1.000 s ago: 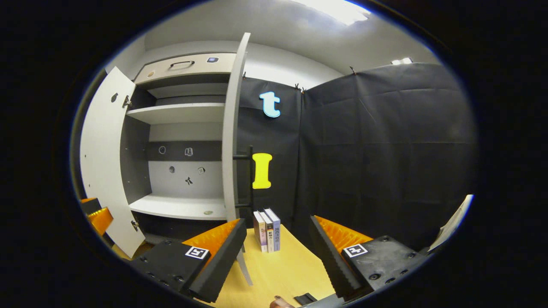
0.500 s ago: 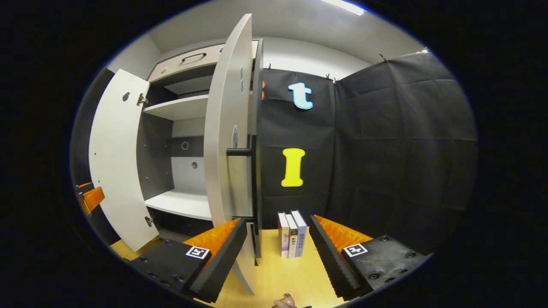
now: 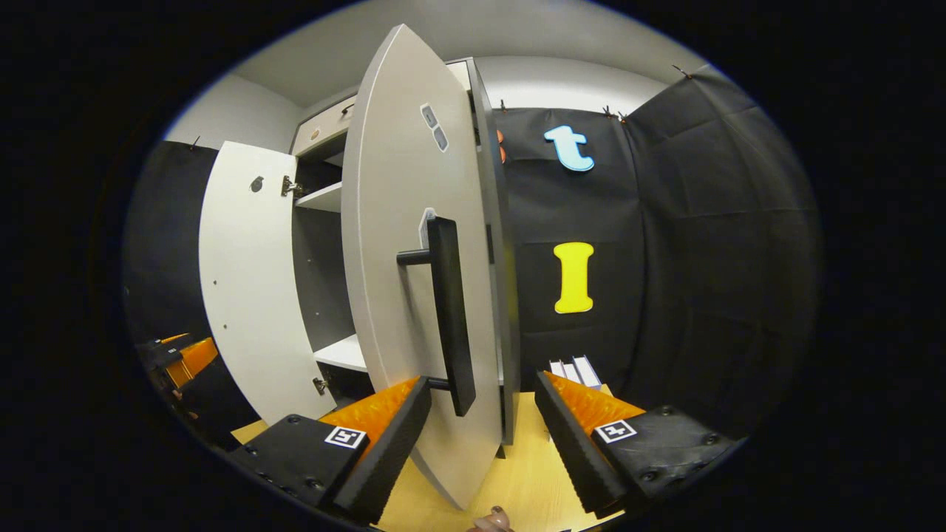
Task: Grasp the bottle in the cabinet with the left hand and place it on the coaster, then close the right door with the right hand and the left door with the left hand.
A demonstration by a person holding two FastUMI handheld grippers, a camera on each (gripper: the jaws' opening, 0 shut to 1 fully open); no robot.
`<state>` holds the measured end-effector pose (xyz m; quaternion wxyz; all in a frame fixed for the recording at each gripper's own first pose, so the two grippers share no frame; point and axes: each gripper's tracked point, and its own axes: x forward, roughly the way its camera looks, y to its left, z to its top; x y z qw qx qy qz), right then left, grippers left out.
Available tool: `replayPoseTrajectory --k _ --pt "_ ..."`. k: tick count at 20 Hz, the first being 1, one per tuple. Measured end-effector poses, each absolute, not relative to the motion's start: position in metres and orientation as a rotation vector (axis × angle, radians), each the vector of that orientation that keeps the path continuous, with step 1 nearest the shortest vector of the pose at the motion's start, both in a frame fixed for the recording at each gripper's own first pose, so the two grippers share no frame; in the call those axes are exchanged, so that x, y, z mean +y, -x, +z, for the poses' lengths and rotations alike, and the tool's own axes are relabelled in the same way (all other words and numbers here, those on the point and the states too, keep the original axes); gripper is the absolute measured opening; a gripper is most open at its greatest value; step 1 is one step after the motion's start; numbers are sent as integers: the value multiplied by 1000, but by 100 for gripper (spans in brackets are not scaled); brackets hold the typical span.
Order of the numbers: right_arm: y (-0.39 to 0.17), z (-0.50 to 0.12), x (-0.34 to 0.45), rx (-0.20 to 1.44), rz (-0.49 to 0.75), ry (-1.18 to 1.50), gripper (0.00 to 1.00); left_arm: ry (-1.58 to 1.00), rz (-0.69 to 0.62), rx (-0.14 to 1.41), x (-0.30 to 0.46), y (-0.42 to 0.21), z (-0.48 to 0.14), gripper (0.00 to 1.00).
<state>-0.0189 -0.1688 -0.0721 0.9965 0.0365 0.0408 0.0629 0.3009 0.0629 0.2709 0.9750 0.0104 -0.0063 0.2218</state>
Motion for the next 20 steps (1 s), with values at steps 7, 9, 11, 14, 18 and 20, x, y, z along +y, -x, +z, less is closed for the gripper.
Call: replayPoseTrajectory --k 7,9,11,14,18,20 --pt "-7 -77 -107 81 171 -70 97 -23 514 -6 122 -289 270 98" --pt "-19 -81 -83 86 188 -89 96 -26 539 -1 145 -282 268 98" --pt "-37 -83 -59 78 187 -104 97 -27 569 -4 170 -274 268 98" --pt "-71 -87 -27 57 145 -73 97 -22 602 -27 205 -265 274 98" --pt "-102 -86 -9 27 59 -7 97 -22 612 -39 245 -265 276 98" --pt "-113 -86 -5 14 18 2 96 -12 599 -19 262 -272 267 98"
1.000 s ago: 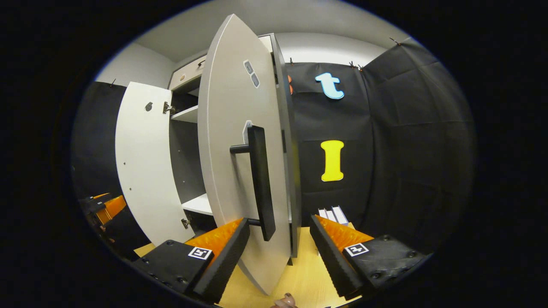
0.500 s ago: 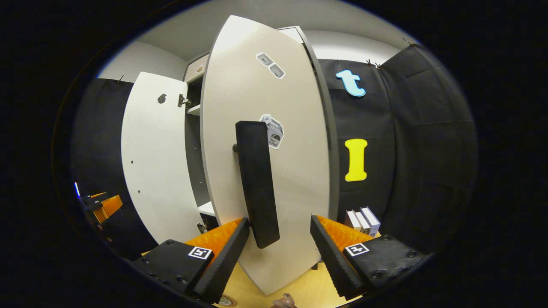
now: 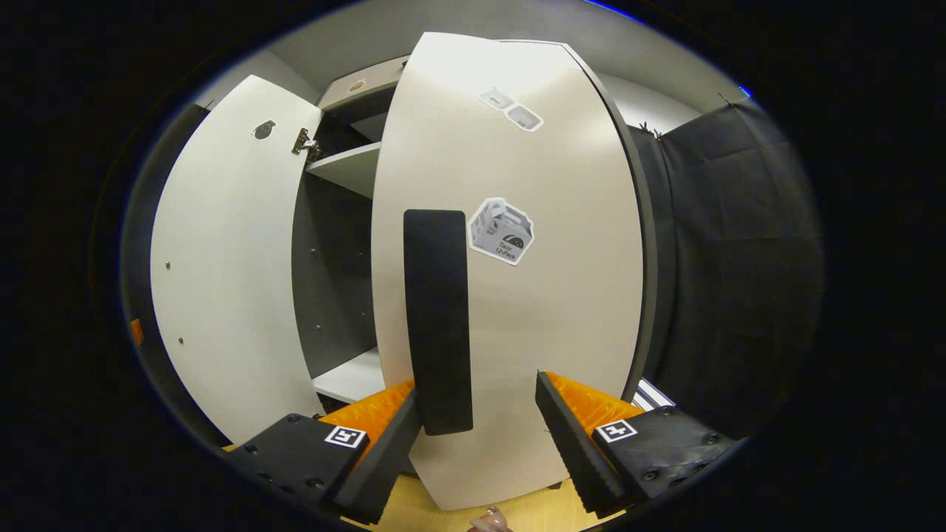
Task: Grasp the bottle in the cabinet with the left hand and place it on the coaster, then close the right door with the right hand and the left door with the left hand.
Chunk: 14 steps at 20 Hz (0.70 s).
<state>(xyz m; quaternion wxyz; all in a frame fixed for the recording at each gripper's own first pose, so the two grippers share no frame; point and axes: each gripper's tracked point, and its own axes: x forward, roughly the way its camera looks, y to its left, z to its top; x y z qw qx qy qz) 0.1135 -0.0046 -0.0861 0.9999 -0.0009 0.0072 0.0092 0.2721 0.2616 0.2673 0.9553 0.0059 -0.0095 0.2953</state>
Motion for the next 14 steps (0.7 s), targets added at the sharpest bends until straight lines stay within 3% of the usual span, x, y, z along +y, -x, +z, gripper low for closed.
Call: replayPoseTrajectory --k 14 --pt "-163 -92 8 -2 -92 12 96 22 381 -38 276 -346 264 94"
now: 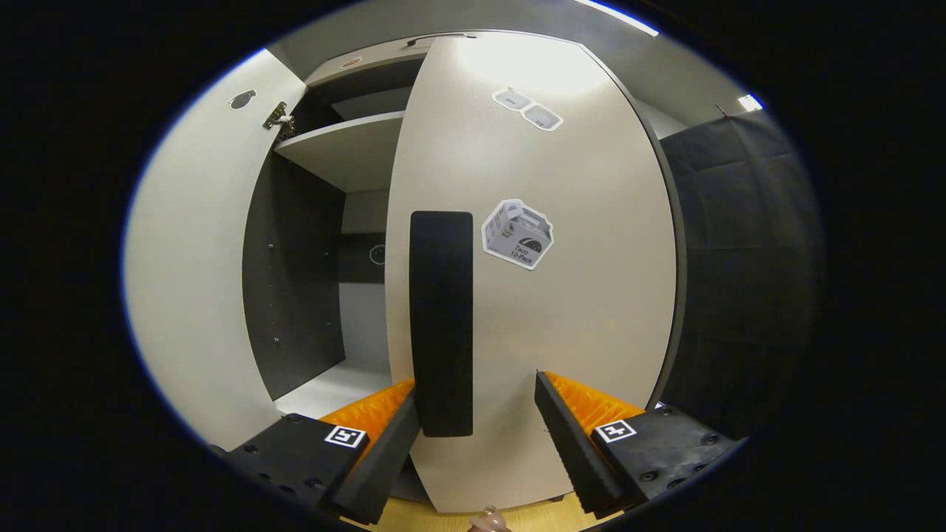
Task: Grasp the bottle in the cabinet with the left hand and place it on the coaster, then close the right door with the right hand and the left door with the left hand.
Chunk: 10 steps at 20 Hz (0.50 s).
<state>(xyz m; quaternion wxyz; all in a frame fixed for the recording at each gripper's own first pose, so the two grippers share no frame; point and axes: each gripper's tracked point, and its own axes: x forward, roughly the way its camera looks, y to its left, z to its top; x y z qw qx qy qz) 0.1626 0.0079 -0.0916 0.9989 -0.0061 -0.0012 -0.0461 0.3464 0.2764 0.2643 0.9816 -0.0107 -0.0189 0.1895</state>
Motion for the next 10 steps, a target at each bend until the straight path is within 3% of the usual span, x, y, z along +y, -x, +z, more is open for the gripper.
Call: replayPoseTrajectory --k 9,10 --pt "-96 -87 15 11 -20 64 97 26 248 -29 239 -359 265 92" --pt "-90 -85 14 3 -18 69 96 28 228 -26 230 -361 265 87"
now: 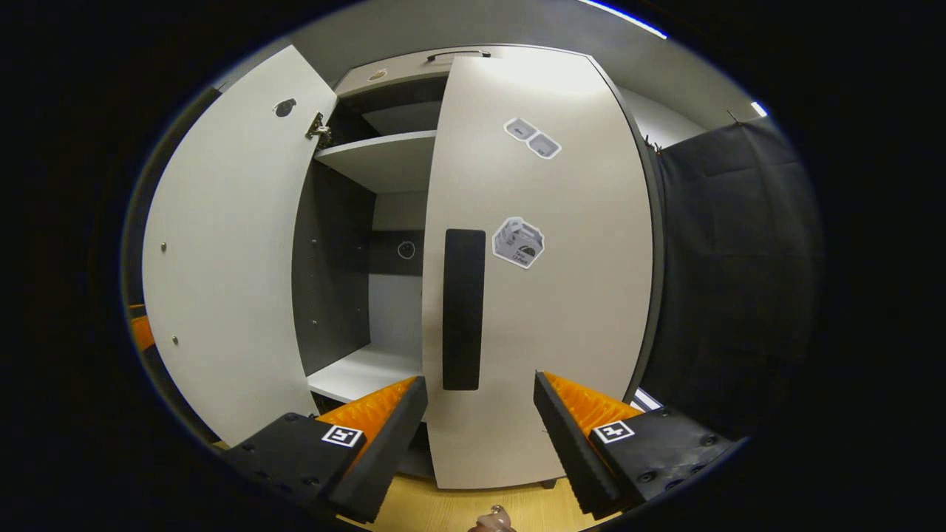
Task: Grasp the bottle in the cabinet with the left hand and place it on the coaster, then close the right door with the right hand and the left door with the left hand.
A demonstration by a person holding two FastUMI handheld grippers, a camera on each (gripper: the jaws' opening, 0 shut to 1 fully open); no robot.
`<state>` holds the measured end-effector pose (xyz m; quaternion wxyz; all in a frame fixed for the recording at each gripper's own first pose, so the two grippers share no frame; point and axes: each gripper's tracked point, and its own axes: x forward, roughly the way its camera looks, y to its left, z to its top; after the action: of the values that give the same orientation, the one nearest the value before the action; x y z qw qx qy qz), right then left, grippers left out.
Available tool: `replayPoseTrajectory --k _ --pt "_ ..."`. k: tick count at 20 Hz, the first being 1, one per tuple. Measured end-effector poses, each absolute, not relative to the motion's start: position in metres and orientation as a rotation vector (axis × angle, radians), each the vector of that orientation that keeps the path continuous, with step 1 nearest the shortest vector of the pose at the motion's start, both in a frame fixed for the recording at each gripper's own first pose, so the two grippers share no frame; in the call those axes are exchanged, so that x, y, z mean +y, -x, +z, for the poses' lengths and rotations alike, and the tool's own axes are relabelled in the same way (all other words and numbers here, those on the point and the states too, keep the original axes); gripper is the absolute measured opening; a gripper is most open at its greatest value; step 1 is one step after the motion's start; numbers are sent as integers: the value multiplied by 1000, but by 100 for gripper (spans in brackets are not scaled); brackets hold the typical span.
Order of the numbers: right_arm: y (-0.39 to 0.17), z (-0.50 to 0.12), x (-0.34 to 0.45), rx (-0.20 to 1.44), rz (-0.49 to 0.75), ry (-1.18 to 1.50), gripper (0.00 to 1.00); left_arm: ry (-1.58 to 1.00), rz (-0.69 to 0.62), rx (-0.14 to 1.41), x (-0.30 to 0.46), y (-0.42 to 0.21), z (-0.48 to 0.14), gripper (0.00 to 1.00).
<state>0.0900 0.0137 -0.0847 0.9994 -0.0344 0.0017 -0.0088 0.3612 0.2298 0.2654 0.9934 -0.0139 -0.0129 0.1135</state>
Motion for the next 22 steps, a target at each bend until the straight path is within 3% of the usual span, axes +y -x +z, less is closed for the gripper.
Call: replayPoseTrajectory --k 2,4,9,10,11,19,20,22 --pt "-82 -83 9 4 -12 66 98 24 196 -27 214 -367 267 92" --pt "-79 -80 0 6 -1 57 98 2 184 -37 196 -372 270 87" --pt "-78 -68 -25 -9 26 42 98 -23 173 -43 154 -387 271 92" --pt "-79 -65 -29 -15 34 40 98 -19 163 -44 145 -393 271 87" --pt "-79 -63 -33 -20 42 38 98 -15 153 -44 136 -400 271 92" --pt "-74 -56 -60 -23 96 37 98 -56 115 -63 74 -443 276 95" --pt "-72 -55 -61 -25 98 36 97 -38 109 -57 70 -443 272 99" --pt "-68 -56 -61 -25 99 39 97 -32 110 -42 72 -441 269 89"
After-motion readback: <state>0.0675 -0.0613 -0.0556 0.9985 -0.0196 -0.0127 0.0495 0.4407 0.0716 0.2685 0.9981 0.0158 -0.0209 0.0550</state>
